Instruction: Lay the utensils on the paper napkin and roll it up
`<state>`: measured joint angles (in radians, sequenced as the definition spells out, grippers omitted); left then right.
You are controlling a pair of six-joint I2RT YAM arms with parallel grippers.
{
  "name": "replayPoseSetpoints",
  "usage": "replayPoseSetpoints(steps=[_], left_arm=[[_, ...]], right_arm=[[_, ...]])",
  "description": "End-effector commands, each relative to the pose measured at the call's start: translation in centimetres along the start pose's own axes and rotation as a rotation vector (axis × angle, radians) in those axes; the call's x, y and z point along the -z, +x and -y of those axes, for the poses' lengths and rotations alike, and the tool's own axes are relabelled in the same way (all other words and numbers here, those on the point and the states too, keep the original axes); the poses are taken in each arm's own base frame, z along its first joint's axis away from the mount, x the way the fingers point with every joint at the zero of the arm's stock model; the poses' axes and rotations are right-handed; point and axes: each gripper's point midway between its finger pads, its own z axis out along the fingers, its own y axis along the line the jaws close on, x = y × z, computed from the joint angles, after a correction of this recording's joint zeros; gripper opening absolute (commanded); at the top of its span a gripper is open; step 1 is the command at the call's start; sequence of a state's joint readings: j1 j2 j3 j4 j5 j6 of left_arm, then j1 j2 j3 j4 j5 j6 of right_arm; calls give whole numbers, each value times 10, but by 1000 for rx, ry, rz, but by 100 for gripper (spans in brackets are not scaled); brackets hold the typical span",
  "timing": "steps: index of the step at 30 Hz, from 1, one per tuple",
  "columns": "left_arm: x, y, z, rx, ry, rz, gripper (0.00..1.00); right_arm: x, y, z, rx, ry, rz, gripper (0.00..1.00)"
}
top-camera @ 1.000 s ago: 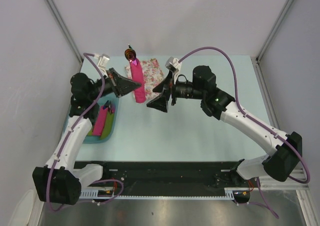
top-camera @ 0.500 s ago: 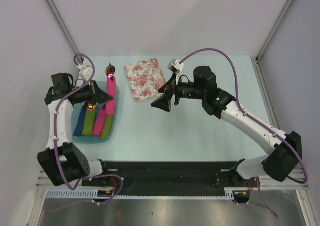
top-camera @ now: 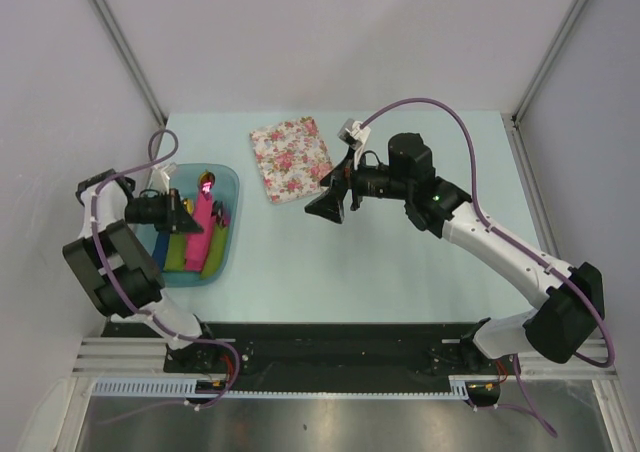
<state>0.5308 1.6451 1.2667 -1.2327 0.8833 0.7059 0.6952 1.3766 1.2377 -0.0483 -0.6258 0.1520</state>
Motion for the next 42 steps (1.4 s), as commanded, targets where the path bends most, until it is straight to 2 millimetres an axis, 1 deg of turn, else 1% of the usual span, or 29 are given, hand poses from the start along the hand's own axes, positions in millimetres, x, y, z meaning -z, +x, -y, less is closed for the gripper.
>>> replayPoseSetpoints(steps=[1, 3, 4, 6, 8, 9, 13, 17, 20, 24, 27, 30, 33, 37, 40, 42], left_arm=[[1, 16, -12, -21, -27, -48, 0], [0, 18, -18, 1, -26, -57, 0], [2, 18, -22, 22, -35, -54, 0], [5, 17, -34, 26, -70, -65, 0], [5, 18, -39, 22, -86, -79, 0], [4, 21, -39, 30, -78, -86, 0], [-5, 32, -28, 83, 1, -94, 0], [-14, 44, -23, 129, 45, -106, 0], [-19, 45, -27, 143, 45, -107, 0], [-29, 41, -25, 154, 59, -115, 0], [-38, 39, -32, 156, 39, -119, 0], [-47, 44, -42, 188, 14, -145, 1], [-49, 44, -52, 205, -19, -149, 2], [-49, 41, -60, 213, -55, -142, 2], [-50, 45, -64, 215, -73, -154, 2], [-53, 49, -67, 219, -82, -157, 4]], right_arm=[[0, -4, 6, 28, 17, 19, 100], [-1, -2, 7, 26, 21, 15, 100], [0, -2, 8, 23, 24, 15, 100], [-1, -1, 9, 20, 24, 8, 100], [-1, 0, 10, 21, 25, 7, 100], [-2, 1, 11, 19, 27, 5, 100], [-1, 1, 12, 20, 29, 6, 100], [0, 4, 12, 16, 28, -1, 100], [0, 5, 11, 15, 26, -3, 100], [1, 4, 10, 16, 25, -1, 100], [3, 4, 10, 25, 30, -4, 100], [4, 4, 10, 31, 36, -8, 100], [6, 3, 9, 36, 39, -9, 100], [7, 5, 8, 37, 40, -13, 100], [7, 5, 9, 39, 41, -13, 100], [7, 7, 9, 38, 42, -16, 100]])
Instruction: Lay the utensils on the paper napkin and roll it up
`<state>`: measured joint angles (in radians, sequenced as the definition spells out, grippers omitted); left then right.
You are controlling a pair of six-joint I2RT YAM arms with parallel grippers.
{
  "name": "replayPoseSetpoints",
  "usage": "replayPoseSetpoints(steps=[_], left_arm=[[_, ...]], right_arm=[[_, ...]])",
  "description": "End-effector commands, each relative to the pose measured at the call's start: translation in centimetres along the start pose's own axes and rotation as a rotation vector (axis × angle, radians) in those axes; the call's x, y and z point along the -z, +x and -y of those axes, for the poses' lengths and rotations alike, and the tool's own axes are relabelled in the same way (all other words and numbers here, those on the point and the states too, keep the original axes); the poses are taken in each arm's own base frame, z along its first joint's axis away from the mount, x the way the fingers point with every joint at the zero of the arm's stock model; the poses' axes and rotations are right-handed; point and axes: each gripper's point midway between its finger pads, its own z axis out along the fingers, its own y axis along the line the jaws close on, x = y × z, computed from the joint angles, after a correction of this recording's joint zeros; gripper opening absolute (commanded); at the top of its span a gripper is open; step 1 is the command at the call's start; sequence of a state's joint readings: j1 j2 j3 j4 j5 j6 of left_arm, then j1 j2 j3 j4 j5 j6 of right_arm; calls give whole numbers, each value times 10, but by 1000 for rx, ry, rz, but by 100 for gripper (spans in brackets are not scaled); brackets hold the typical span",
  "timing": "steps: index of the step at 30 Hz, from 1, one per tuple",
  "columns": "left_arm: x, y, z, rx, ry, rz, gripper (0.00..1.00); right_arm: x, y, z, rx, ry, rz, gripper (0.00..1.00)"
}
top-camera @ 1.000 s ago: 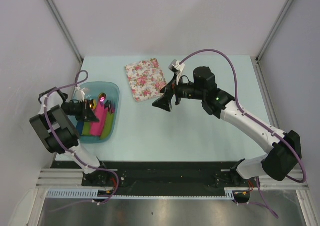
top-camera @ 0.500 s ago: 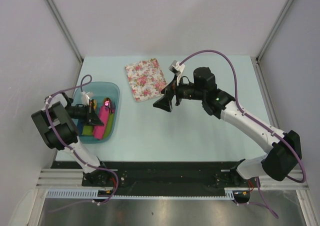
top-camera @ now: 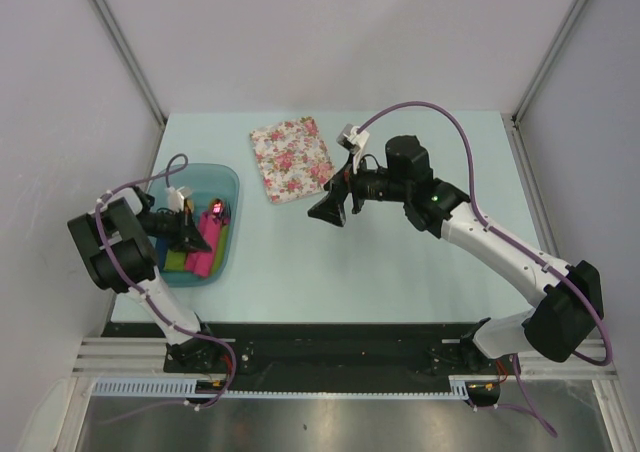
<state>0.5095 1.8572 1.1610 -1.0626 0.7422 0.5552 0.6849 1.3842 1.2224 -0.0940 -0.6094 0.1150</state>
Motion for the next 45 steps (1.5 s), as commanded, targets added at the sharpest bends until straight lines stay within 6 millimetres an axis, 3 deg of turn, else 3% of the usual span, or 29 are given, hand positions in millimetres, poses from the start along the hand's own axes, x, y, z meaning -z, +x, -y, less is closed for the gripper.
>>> replayPoseSetpoints(steps=[1, 10, 12, 16, 20, 25, 35, 39, 45], left_arm=[[-5, -4, -12, -19, -43, 21, 6], [-10, -5, -17, 0, -55, 39, 10], [-8, -9, -10, -1, -31, 56, 1], [9, -25, 13, -31, 10, 122, 0], [17, -19, 28, 7, 31, 102, 0], [19, -7, 31, 39, 5, 83, 0], [-2, -5, 0, 111, -58, 78, 4], [-10, -6, -14, 105, -63, 50, 12], [-8, -10, -14, 74, -69, 59, 27]], right_arm=[[7, -12, -3, 42, 8, 37, 100], [6, -10, -3, 45, 7, 34, 100], [6, -10, -3, 44, 5, 34, 100], [6, -10, -3, 47, 5, 36, 100], [5, -10, -2, 49, 3, 39, 100], [4, -9, -2, 50, -2, 39, 100], [6, -9, -4, 50, -6, 35, 100], [9, -9, -5, 53, -4, 33, 100], [11, -10, -7, 55, 1, 36, 100]])
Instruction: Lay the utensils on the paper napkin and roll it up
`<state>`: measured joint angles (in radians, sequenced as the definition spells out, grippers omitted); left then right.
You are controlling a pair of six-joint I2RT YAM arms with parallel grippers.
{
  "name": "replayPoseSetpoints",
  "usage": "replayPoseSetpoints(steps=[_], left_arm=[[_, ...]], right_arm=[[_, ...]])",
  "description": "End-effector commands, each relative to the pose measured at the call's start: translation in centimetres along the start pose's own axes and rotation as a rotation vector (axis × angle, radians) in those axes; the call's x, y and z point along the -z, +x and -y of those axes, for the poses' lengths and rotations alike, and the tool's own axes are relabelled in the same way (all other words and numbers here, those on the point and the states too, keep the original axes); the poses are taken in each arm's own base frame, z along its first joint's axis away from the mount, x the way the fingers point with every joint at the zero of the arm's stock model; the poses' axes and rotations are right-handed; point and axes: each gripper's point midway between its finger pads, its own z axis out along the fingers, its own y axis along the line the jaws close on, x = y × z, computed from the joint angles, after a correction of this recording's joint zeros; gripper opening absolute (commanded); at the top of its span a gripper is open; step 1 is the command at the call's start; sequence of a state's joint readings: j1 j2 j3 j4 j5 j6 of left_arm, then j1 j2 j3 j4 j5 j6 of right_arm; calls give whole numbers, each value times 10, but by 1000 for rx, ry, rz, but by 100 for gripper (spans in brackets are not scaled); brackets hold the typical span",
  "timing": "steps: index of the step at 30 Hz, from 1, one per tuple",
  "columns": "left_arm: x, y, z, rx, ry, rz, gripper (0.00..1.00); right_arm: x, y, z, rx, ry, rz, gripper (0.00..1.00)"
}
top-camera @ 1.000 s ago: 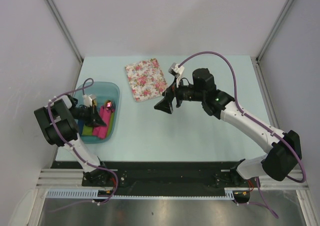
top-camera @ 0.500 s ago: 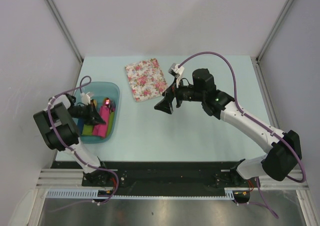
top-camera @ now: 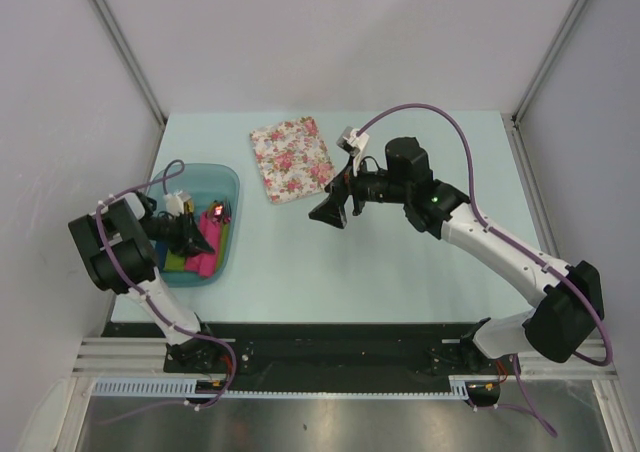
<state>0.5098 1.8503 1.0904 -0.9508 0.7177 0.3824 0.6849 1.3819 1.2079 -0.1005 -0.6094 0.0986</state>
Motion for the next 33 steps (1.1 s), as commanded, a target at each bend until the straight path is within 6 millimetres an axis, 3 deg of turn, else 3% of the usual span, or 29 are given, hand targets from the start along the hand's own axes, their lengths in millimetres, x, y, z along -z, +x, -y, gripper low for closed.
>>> replayPoseSetpoints(steps=[1, 9, 13, 18, 21, 25, 33], left_arm=[[5, -15, -3, -68, -28, 44, 28], [26, -22, 12, -126, -66, 104, 35], [39, -26, 17, -159, -105, 130, 44], [57, -30, 27, -217, -138, 159, 46], [59, -22, 36, -239, -98, 127, 41], [54, -10, 36, -244, -77, 91, 24], [37, 3, 28, -212, -41, 49, 19]], right_arm=[[12, -16, -9, 47, -1, 51, 100], [12, -18, -9, 52, -4, 59, 100], [12, -18, -10, 53, -8, 62, 100], [13, -17, -9, 56, -2, 58, 100], [13, -17, -9, 56, -1, 63, 100], [12, -15, -8, 55, -3, 60, 100], [12, -14, -6, 51, 0, 53, 100]])
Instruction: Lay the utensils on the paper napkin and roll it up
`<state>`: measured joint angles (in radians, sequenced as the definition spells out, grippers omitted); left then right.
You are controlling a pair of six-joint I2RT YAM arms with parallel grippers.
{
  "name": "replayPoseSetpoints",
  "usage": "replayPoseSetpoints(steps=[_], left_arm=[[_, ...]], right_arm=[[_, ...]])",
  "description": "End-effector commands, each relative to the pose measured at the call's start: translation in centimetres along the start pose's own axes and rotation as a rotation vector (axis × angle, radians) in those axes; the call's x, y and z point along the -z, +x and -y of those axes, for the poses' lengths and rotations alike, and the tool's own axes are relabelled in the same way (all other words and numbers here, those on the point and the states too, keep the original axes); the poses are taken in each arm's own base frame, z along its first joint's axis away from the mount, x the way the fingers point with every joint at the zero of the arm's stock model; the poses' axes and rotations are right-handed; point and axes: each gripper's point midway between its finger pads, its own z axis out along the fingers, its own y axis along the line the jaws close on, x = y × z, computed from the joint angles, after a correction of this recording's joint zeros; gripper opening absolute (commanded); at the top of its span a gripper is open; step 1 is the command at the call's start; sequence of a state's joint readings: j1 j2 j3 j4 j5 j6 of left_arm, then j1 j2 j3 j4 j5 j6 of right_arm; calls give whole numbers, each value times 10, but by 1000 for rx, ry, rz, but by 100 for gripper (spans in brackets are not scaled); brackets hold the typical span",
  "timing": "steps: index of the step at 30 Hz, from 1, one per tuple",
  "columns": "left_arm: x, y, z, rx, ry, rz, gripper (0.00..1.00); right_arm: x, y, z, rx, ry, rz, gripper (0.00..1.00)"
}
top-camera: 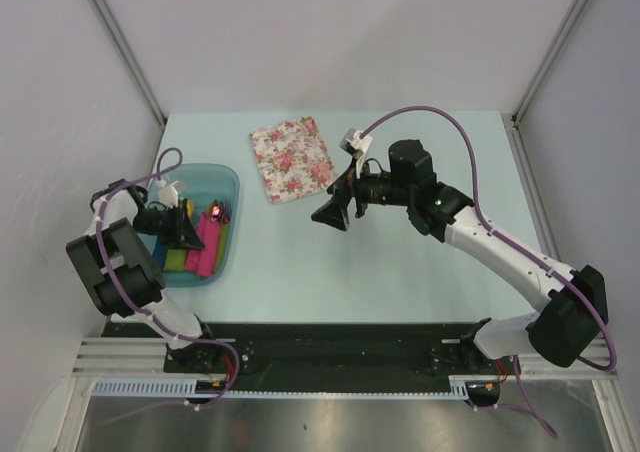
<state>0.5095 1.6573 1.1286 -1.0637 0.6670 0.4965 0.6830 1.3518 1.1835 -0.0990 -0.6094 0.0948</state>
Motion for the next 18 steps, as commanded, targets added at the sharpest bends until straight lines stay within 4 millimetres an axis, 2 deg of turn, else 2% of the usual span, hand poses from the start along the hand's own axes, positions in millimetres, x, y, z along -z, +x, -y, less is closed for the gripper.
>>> replayPoseSetpoints(steps=[1, 13, 18], left_arm=[[-7, 6, 3, -16, 44, -13, 19], [-29, 11, -33, 50, -39, -39, 18], [-31, 10, -35, 56, -47, -35, 20]], right_arm=[[5, -15, -3, 44, -1, 45, 100], [9, -13, 0, 35, 13, 45, 100], [10, -15, 2, 41, 19, 46, 100]])
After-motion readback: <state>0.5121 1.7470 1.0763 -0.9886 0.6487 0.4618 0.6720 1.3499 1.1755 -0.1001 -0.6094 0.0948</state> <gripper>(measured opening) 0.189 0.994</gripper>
